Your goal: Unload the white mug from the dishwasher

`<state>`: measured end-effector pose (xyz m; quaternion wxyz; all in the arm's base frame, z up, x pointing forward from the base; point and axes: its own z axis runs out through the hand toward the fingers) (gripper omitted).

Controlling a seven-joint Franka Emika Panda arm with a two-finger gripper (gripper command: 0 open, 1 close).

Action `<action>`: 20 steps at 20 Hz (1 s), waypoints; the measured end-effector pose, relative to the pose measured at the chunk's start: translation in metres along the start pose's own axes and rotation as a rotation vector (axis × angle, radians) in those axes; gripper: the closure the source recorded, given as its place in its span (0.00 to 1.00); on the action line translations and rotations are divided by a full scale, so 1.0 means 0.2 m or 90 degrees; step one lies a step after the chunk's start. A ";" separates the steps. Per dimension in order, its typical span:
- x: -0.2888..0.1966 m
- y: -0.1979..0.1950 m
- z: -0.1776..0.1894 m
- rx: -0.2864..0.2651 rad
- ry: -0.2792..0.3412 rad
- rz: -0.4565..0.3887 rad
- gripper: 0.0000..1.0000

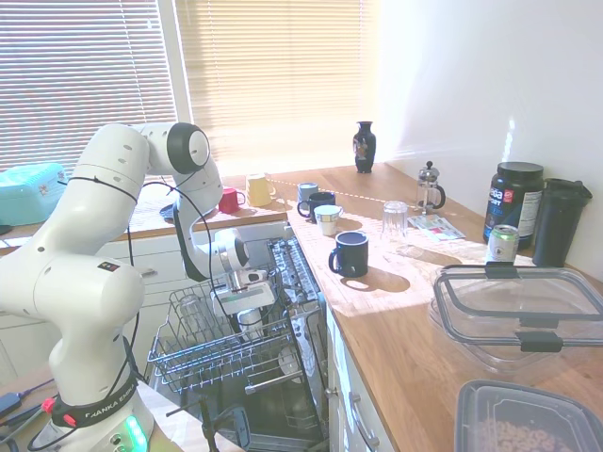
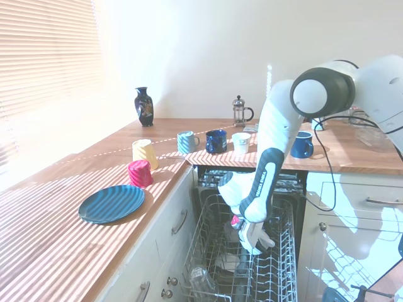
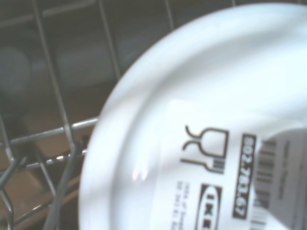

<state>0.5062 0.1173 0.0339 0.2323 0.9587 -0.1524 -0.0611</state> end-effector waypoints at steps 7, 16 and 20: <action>0.01 -0.03 0.01 -0.014 -0.002 -0.006 1.00; 0.02 -0.03 0.00 -0.008 -0.017 0.005 1.00; 0.02 -0.03 -0.02 0.002 -0.028 0.016 1.00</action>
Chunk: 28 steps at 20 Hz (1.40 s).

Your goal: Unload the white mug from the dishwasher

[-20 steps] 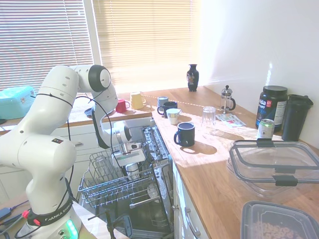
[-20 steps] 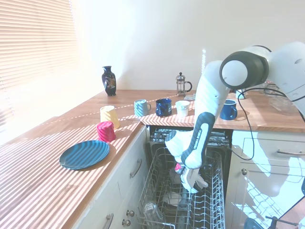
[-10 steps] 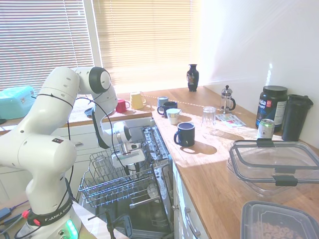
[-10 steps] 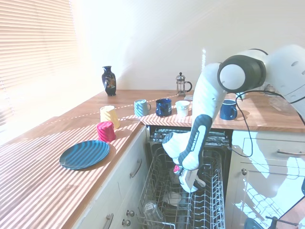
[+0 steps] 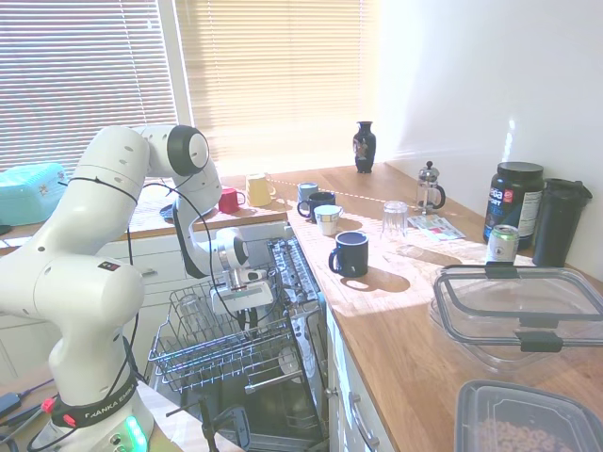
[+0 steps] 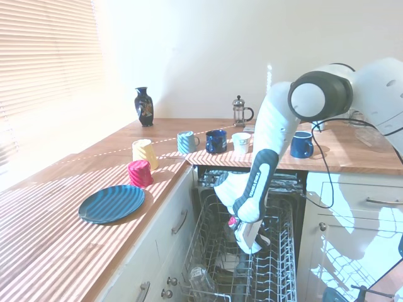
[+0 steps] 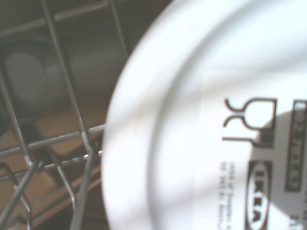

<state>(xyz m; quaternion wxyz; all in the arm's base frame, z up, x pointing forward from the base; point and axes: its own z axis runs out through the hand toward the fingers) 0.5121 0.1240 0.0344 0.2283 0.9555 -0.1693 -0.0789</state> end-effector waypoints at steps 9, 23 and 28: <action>0.01 0.03 -0.19 0.034 0.007 0.013 1.00; -0.11 0.23 -0.79 0.138 0.097 0.033 1.00; -0.16 0.37 -1.05 0.182 0.133 0.057 1.00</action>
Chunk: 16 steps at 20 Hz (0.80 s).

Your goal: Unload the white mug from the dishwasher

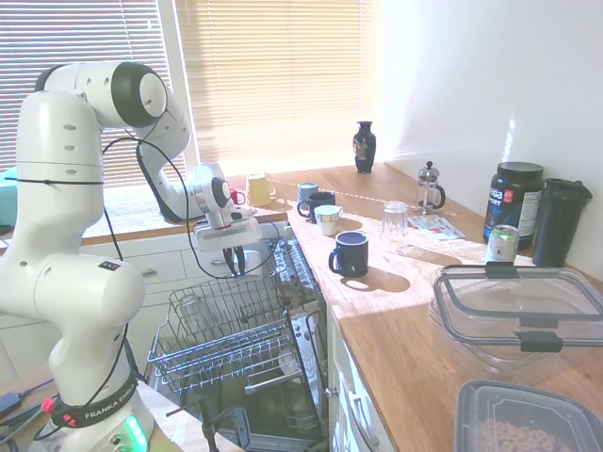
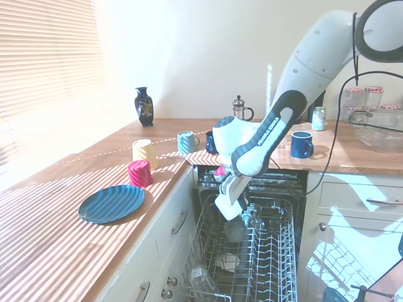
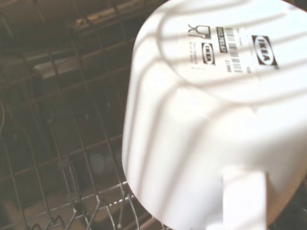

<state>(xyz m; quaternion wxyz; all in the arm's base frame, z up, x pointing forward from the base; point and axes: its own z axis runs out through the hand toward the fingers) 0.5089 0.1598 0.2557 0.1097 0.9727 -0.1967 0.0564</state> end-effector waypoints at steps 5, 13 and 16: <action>0.12 0.15 -0.26 0.050 0.024 0.055 1.00; 0.36 0.56 -0.55 0.110 0.034 0.138 1.00; 0.44 0.71 -0.53 0.119 0.024 0.167 1.00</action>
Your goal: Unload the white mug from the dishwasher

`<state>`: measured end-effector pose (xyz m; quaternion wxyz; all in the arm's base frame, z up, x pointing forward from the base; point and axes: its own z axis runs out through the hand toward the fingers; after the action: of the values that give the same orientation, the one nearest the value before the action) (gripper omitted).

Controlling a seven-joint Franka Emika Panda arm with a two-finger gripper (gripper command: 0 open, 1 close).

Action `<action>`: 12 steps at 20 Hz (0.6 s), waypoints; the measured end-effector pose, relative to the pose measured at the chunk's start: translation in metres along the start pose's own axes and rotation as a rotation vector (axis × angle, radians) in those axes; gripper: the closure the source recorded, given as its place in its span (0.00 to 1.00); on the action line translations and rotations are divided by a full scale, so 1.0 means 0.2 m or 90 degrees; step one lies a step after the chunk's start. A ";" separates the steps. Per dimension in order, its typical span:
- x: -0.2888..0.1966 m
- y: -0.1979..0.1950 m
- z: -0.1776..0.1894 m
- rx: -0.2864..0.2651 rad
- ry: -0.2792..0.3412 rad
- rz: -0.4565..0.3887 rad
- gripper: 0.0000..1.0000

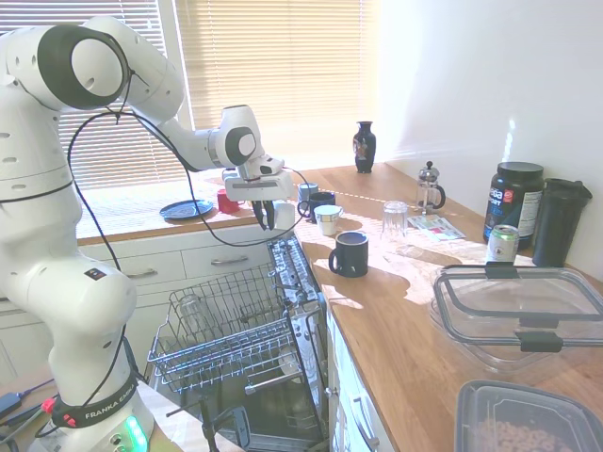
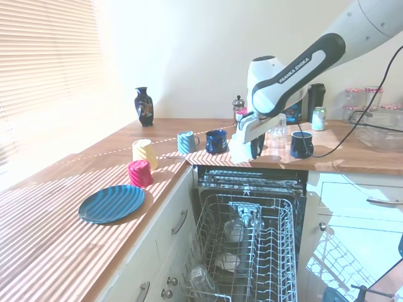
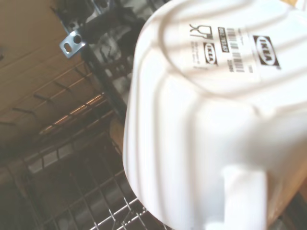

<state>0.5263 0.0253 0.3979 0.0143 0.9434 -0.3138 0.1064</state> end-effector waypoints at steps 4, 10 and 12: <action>0.13 0.16 0.02 0.011 -0.011 0.035 1.00; 0.26 0.33 0.07 0.016 -0.021 0.062 1.00; 0.29 0.35 0.11 0.015 -0.027 0.066 1.00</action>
<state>0.5346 -0.0668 0.3862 -0.0092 0.9280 -0.3612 0.0909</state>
